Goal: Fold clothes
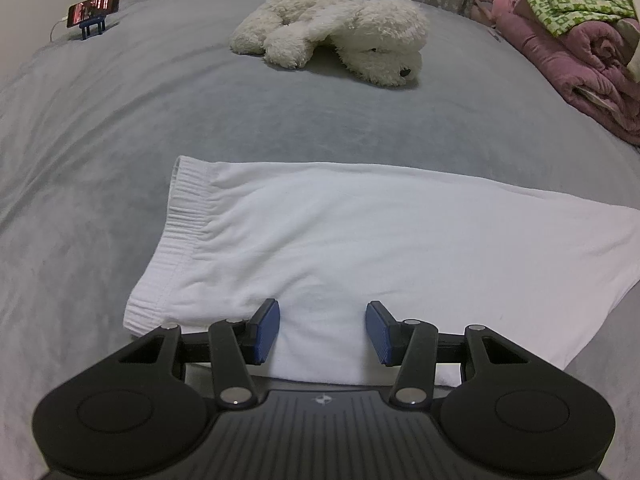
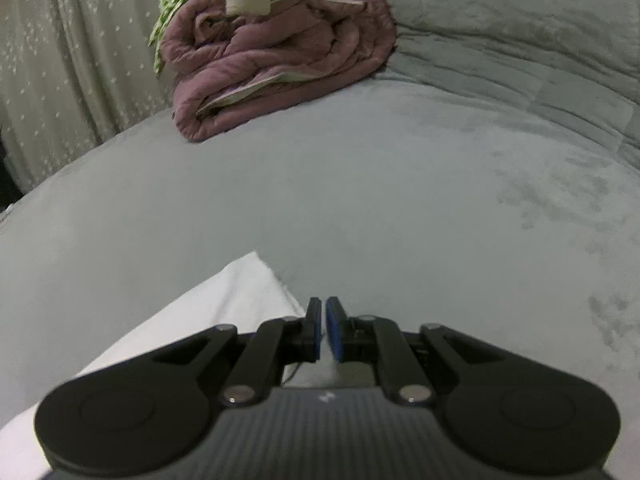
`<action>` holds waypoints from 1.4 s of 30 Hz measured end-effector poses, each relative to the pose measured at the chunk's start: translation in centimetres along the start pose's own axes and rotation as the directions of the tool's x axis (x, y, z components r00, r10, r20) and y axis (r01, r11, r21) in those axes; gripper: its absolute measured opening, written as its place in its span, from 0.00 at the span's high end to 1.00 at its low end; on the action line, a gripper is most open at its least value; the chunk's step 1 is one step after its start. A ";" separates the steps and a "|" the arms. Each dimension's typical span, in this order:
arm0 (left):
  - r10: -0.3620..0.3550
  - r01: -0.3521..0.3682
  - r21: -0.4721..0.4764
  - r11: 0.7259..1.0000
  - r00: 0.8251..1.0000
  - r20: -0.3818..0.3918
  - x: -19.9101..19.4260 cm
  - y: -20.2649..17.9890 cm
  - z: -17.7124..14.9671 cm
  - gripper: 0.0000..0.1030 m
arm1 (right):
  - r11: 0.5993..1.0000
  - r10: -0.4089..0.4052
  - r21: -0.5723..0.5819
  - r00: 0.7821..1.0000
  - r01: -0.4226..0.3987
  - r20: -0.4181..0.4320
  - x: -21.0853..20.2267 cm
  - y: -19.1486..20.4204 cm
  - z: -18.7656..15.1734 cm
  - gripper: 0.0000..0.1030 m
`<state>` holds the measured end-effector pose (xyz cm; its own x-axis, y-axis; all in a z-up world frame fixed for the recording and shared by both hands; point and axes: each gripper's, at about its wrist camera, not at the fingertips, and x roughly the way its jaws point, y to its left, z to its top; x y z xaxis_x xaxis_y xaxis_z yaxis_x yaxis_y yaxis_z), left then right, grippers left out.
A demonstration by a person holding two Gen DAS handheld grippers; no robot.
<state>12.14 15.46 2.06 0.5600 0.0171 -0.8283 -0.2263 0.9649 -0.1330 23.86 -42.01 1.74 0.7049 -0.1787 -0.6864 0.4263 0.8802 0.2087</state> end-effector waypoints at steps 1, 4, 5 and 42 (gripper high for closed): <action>0.000 0.000 -0.001 1.000 1.000 0.000 0.0 0.0 0.0 0.54 | 0.999 0.023 0.029 1.000 -0.023 -0.016 -0.1 -0.3 -0.1 0.82; -0.002 0.002 -0.003 1.000 1.000 0.000 0.0 0.1 0.1 0.54 | 0.983 0.106 0.153 0.993 -0.099 -0.042 -0.6 -1.7 -0.6 0.62; -0.001 0.001 -0.003 1.000 1.000 0.000 0.0 0.1 0.1 0.54 | 0.978 0.118 0.178 0.992 -0.108 -0.043 -0.7 -2.0 -0.7 0.61; -0.014 0.014 -0.019 1.000 1.000 -0.002 0.0 0.4 0.1 0.54 | 0.972 0.098 0.220 0.994 -0.084 -0.054 0.8 -1.1 -0.6 0.47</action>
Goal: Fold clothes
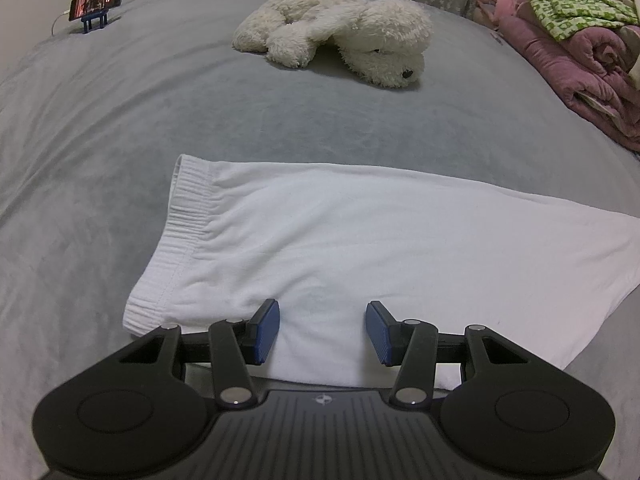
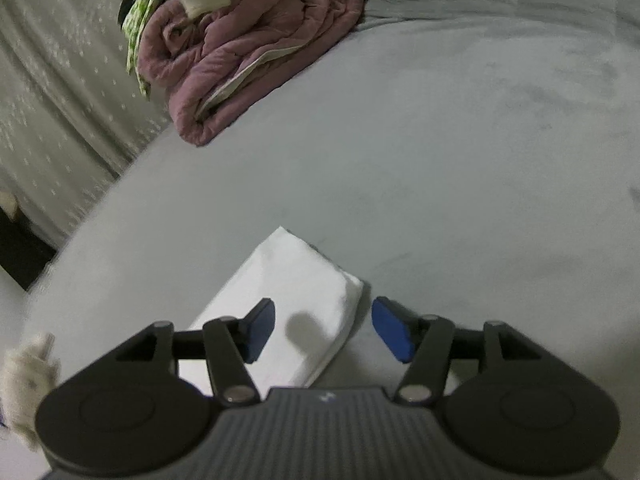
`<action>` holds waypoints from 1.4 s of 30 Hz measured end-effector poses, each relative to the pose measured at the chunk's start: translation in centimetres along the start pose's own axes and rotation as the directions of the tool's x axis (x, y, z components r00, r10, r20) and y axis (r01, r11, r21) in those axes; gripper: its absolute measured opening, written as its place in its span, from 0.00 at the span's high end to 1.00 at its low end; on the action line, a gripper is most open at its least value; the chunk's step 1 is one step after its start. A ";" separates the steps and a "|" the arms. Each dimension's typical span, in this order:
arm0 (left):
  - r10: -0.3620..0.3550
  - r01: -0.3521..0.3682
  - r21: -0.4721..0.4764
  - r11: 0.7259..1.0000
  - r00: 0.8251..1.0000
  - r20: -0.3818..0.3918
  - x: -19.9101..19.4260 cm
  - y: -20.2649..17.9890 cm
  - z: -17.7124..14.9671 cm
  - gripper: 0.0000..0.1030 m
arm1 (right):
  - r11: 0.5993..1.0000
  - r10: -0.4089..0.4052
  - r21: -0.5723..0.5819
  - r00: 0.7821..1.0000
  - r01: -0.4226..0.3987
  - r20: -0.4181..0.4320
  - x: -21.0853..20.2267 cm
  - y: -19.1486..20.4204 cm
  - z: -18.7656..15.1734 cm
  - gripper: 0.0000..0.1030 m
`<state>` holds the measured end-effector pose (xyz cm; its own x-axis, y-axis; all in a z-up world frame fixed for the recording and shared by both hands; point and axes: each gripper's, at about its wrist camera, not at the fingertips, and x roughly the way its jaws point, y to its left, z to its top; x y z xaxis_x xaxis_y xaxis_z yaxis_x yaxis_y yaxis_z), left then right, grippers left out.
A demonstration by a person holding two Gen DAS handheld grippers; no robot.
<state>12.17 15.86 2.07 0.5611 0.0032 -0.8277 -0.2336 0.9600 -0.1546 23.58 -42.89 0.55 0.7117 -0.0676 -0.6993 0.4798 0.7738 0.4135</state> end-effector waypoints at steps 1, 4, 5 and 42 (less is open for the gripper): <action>-0.001 0.001 -0.003 1.000 1.000 -0.001 0.0 0.1 0.0 0.54 | 1.000 -0.024 -0.016 1.000 0.024 0.010 0.1 0.3 -0.2 0.52; -0.002 0.002 -0.008 1.000 1.000 -0.002 0.0 0.1 0.1 0.54 | 0.996 -0.081 -0.032 0.996 0.082 0.032 0.3 0.9 -0.7 0.71; -0.003 0.003 -0.009 1.000 1.000 -0.002 -0.1 0.1 0.1 0.54 | 0.995 -0.096 -0.028 0.995 0.097 0.038 0.3 0.9 -0.8 0.78; 0.020 -0.018 -0.087 0.996 1.000 0.018 -0.8 3.4 1.1 0.54 | 0.734 0.096 -0.668 0.992 -0.126 -0.082 -5.4 20.4 -15.1 0.61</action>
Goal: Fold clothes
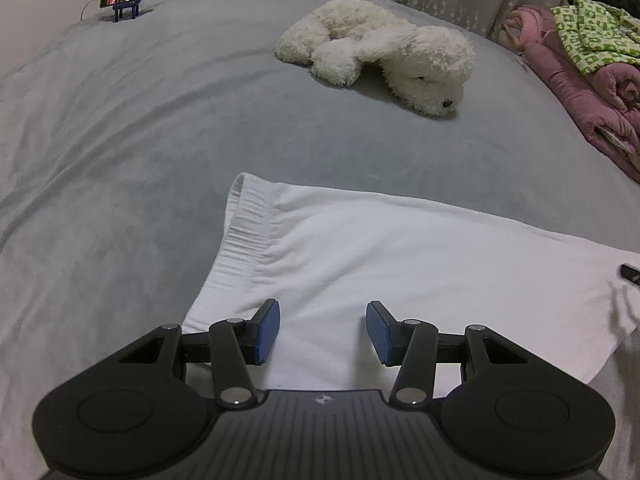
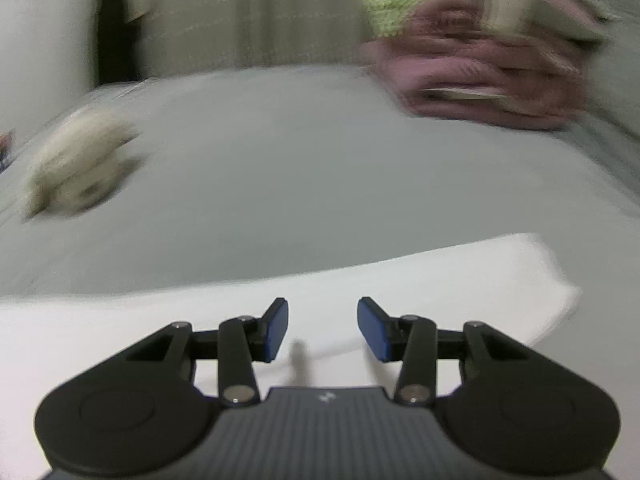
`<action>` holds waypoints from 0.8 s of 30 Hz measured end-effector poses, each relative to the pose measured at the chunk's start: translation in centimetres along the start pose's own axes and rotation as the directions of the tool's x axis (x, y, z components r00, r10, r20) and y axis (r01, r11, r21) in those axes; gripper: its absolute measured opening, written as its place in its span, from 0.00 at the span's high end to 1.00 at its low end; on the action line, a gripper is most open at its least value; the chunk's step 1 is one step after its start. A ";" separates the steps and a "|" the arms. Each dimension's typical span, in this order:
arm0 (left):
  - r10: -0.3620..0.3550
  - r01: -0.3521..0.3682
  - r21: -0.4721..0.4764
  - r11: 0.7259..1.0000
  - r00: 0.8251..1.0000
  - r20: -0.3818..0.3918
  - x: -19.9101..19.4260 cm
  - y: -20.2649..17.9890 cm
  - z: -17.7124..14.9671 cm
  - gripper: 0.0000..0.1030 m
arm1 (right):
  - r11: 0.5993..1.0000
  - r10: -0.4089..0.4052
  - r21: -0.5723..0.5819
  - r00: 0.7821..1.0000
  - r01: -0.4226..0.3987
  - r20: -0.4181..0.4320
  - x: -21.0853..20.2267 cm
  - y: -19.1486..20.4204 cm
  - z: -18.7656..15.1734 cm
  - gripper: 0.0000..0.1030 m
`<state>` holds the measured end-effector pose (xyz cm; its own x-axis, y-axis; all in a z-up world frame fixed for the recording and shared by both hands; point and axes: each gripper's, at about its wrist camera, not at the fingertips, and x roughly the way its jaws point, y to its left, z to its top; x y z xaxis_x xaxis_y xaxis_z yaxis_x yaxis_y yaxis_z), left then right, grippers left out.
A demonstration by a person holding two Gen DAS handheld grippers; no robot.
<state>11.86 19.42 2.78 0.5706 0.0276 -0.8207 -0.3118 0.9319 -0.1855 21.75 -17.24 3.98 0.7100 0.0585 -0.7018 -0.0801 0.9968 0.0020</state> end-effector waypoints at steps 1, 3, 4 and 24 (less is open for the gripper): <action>-0.006 0.006 -0.005 1.000 1.000 -0.003 0.0 0.2 0.0 0.54 | 0.999 0.036 -0.030 0.999 -0.036 -0.018 0.0 1.8 -0.2 0.61; -0.020 0.020 -0.015 1.000 1.000 -0.010 -0.1 0.5 0.0 0.54 | 0.991 0.097 -0.089 0.994 -0.101 -0.044 -0.1 5.1 -0.8 0.61; -0.026 0.026 -0.022 0.999 1.000 -0.012 -0.1 0.6 0.1 0.54 | 0.984 0.121 -0.123 0.991 -0.127 -0.054 -0.3 6.8 -1.3 0.61; -0.202 0.201 -0.369 0.907 0.979 0.036 -1.5 9.2 2.1 0.55 | 0.918 0.310 -0.222 0.944 -0.327 -0.110 0.1 18.9 -2.4 0.57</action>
<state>9.71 28.67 3.47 0.6487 -0.1484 -0.7465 -0.4488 0.7175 -0.5327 18.68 1.49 2.24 0.5685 0.3580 -0.7407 -0.4614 0.8842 0.0732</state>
